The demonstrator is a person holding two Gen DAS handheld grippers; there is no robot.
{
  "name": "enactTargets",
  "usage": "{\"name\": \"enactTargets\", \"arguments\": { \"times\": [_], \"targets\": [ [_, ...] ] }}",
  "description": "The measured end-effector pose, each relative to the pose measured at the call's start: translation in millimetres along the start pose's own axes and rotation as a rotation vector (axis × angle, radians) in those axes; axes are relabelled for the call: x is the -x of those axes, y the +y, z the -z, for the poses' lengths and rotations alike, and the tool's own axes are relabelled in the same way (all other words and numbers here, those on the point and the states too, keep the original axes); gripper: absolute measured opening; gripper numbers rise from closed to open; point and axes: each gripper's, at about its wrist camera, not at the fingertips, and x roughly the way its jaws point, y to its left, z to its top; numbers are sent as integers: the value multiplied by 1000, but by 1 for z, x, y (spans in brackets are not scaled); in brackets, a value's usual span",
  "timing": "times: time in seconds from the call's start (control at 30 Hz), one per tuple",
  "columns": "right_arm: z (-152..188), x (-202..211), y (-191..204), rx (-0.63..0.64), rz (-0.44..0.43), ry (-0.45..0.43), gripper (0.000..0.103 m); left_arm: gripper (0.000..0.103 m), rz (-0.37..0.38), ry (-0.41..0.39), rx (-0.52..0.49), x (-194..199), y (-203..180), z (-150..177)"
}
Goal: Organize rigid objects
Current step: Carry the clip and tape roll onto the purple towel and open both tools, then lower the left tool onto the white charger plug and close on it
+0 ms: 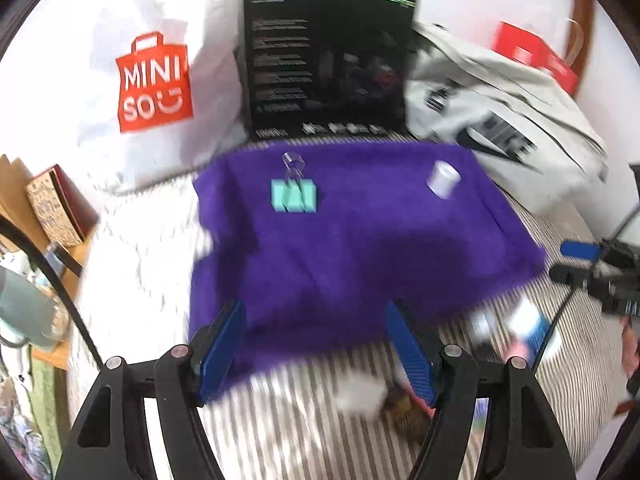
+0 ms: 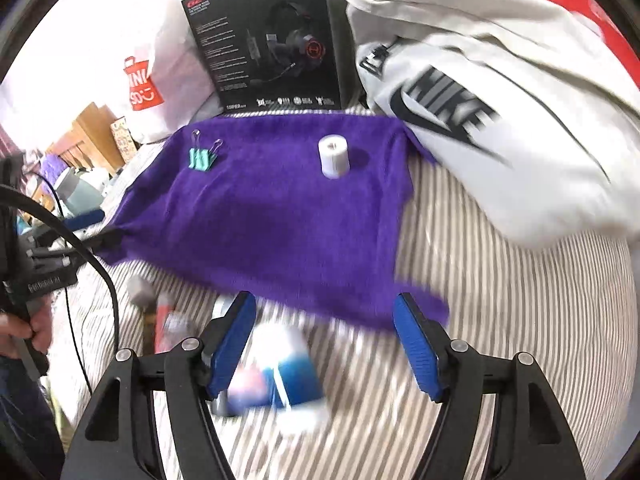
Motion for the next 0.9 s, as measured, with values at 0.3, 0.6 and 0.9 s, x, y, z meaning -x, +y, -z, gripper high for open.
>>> {"name": "enactTargets", "arguments": {
  "times": [0.3, 0.6, 0.9],
  "targets": [
    [60, 15, 3, -63, 20, 38, 71, 71, 45, 42, -71, -18, -12, 46],
    [78, 8, 8, -59, 75, 94, 71, 63, 83, 32, -143, -27, -17, 49],
    [72, -1, 21, -14, 56, 103, 71, 46, 74, 39, -94, -17, 6, 55]
  ]
}}
